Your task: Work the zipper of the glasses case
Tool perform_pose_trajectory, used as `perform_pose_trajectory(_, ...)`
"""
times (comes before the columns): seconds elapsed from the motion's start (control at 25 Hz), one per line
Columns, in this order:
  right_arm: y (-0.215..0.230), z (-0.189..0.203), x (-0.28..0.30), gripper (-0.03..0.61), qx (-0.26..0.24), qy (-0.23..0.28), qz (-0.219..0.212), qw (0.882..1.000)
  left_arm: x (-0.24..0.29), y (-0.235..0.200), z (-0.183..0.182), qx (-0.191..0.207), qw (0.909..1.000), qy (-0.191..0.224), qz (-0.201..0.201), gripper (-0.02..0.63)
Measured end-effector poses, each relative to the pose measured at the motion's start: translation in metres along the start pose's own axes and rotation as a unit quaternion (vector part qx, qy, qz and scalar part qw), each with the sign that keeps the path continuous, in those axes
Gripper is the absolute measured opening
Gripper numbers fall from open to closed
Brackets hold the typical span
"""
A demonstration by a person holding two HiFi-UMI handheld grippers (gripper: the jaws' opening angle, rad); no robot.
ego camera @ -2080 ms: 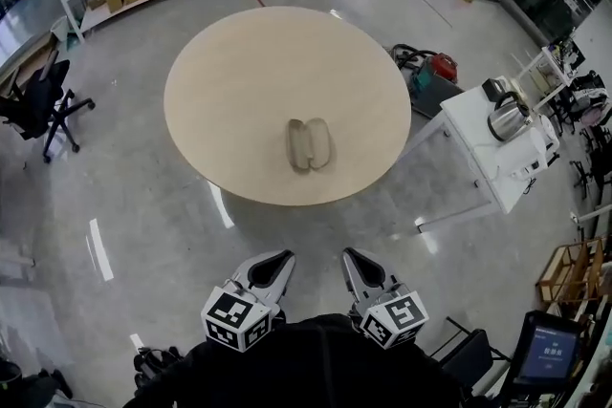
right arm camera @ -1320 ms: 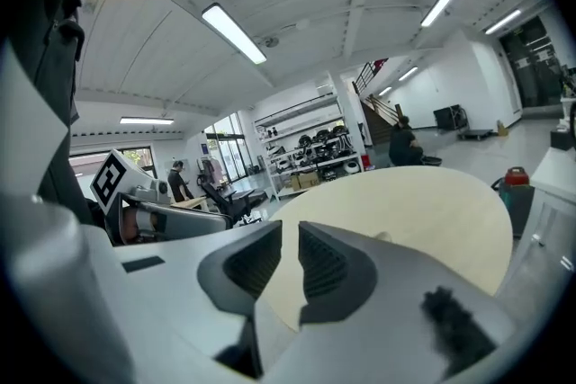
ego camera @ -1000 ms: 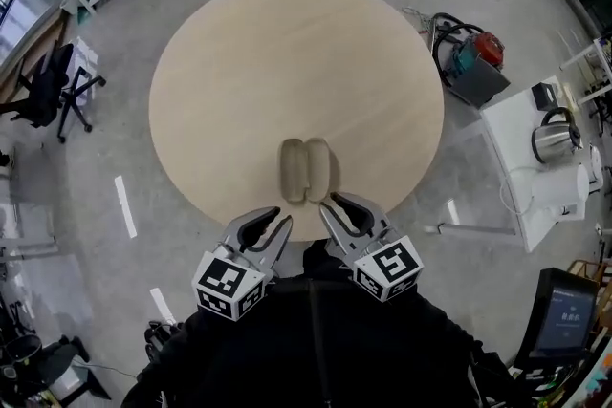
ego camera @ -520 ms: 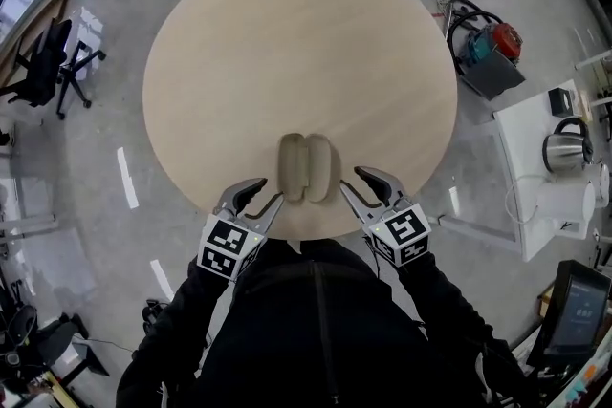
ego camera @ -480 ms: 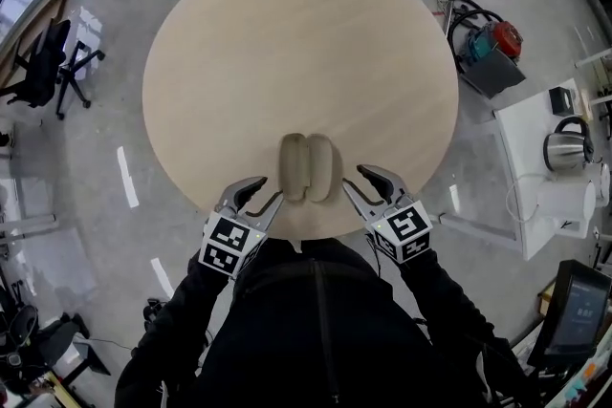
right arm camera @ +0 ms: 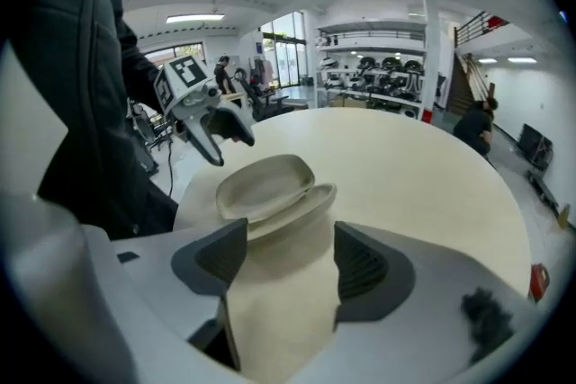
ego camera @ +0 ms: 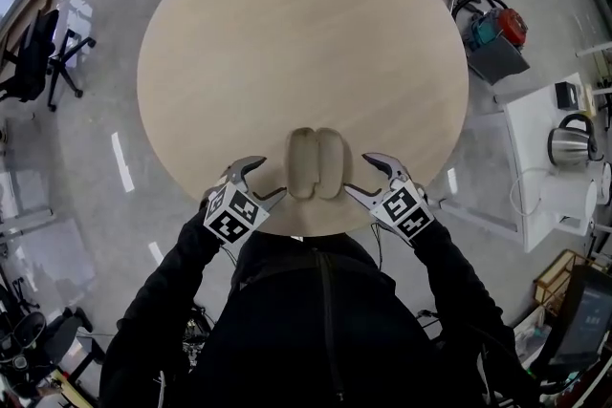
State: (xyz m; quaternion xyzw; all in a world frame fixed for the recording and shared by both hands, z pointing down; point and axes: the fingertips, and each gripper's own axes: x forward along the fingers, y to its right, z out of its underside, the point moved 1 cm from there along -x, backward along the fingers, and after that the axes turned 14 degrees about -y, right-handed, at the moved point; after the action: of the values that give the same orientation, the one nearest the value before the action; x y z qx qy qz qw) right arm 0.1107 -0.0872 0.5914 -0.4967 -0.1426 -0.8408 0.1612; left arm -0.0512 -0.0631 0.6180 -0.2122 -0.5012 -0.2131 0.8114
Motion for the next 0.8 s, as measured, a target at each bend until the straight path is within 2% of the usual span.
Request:
perform_pose_trajectory(0.08, 0.000, 0.008, 0.009, 0.296, -0.067, -0.026, 0.004, 0.997, 0.009, -0.004, 0.005, 0.055, 0.9983, -0.016, -0.007, 0.319)
perform_pose_trajectory(0.16, 0.001, 0.016, 0.018, 0.296, -0.136, -0.051, 0.018, 0.989, 0.017, -0.007, 0.008, 0.113, 0.9929, -0.035, -0.014, 0.319)
perform_pose_trajectory(0.24, 0.002, 0.022, 0.028, 0.296, -0.170, -0.065, 0.014, 0.983, 0.025, -0.009, 0.007, 0.145, 0.9883, -0.047, -0.012, 0.321)
perform_pose_trajectory(0.4, 0.003, 0.022, 0.044, 0.296, -0.172, -0.070, -0.010, 0.983, 0.040, -0.011, 0.003, 0.158, 0.9855, -0.063, 0.002, 0.319)
perform_pose_trajectory(0.6, 0.004, 0.019, 0.041, 0.296, -0.167, -0.060, -0.017, 0.984, 0.039, -0.015, 0.007, 0.153, 0.9855, -0.071, 0.015, 0.319)
perform_pose_trajectory(0.8, 0.004, 0.018, 0.042, 0.296, -0.207, -0.080, -0.013, 0.975, 0.044, -0.008, 0.002, 0.203, 0.9751, -0.089, 0.015, 0.313)
